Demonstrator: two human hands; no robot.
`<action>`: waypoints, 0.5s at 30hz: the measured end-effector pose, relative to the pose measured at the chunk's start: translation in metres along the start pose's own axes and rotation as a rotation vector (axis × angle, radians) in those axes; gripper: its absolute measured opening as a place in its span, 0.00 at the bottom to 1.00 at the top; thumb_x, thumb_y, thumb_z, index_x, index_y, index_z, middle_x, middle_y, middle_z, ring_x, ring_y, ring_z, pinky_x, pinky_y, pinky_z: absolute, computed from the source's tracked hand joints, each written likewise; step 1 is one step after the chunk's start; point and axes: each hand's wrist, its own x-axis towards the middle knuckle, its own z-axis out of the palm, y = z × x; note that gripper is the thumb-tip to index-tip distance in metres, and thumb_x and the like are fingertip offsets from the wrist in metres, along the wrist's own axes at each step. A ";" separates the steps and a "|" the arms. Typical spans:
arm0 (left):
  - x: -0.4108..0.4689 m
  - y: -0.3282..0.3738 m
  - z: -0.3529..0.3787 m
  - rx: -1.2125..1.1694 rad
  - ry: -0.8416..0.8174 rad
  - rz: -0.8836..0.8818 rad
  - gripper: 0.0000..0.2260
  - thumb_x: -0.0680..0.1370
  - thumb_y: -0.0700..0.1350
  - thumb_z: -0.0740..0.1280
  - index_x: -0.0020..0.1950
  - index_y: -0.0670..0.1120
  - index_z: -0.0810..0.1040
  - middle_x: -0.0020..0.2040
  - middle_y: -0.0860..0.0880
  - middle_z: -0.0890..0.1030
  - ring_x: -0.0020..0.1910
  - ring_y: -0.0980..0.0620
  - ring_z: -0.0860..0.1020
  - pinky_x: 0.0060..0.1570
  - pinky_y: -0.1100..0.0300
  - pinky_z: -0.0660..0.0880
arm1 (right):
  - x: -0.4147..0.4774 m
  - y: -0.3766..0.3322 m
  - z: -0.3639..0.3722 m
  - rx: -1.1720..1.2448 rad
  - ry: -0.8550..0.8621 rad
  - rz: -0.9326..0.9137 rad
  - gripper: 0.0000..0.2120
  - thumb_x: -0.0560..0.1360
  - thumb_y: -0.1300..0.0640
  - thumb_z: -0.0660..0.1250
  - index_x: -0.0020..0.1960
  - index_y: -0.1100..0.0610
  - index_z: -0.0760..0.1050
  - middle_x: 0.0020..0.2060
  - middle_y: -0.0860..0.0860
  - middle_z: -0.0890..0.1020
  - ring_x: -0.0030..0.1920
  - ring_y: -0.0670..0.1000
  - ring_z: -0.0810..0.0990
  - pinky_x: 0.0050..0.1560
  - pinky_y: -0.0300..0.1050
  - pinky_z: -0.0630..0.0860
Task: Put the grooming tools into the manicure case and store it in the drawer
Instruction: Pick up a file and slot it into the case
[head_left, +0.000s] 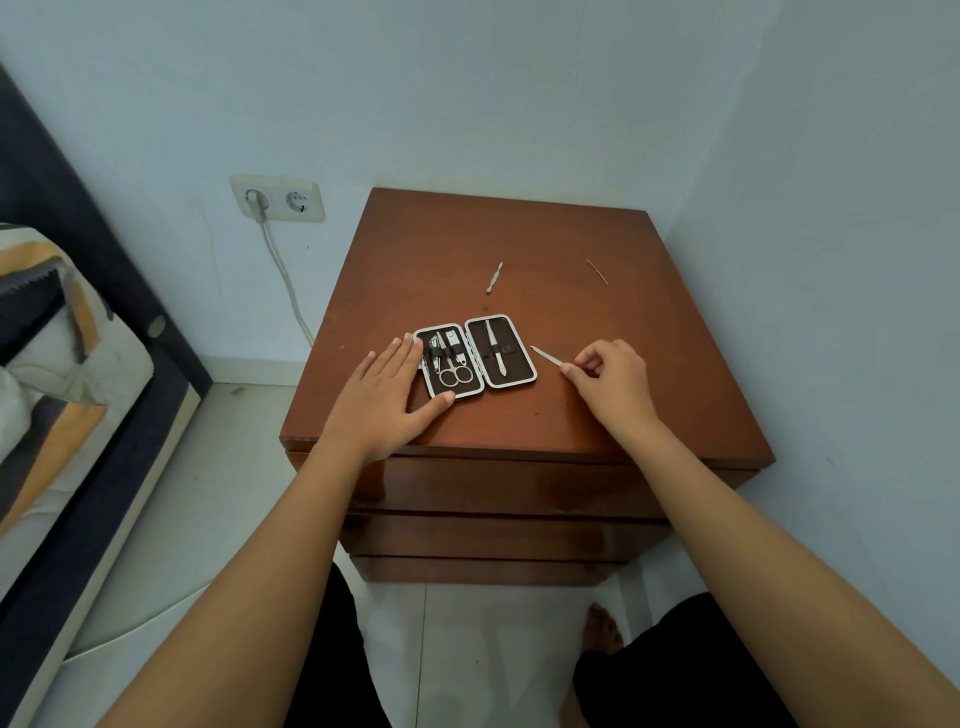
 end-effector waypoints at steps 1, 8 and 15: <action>0.000 0.000 0.000 0.001 0.002 0.001 0.39 0.72 0.68 0.45 0.77 0.48 0.45 0.78 0.50 0.48 0.76 0.55 0.46 0.73 0.58 0.41 | 0.001 0.001 -0.001 0.000 -0.001 0.019 0.05 0.71 0.55 0.71 0.41 0.56 0.77 0.42 0.52 0.74 0.44 0.50 0.73 0.45 0.42 0.70; 0.000 0.000 0.000 0.009 -0.002 -0.002 0.39 0.72 0.68 0.45 0.77 0.48 0.45 0.78 0.50 0.48 0.76 0.56 0.46 0.73 0.58 0.40 | 0.007 -0.010 -0.005 -0.032 -0.117 0.155 0.07 0.73 0.54 0.69 0.39 0.56 0.78 0.40 0.54 0.78 0.44 0.53 0.77 0.41 0.43 0.68; 0.000 -0.001 0.000 0.015 -0.005 -0.002 0.39 0.72 0.69 0.45 0.77 0.48 0.45 0.78 0.50 0.48 0.76 0.55 0.46 0.73 0.58 0.41 | -0.001 -0.018 0.000 -0.150 -0.115 0.086 0.06 0.77 0.57 0.64 0.42 0.58 0.73 0.47 0.56 0.78 0.46 0.53 0.73 0.46 0.47 0.71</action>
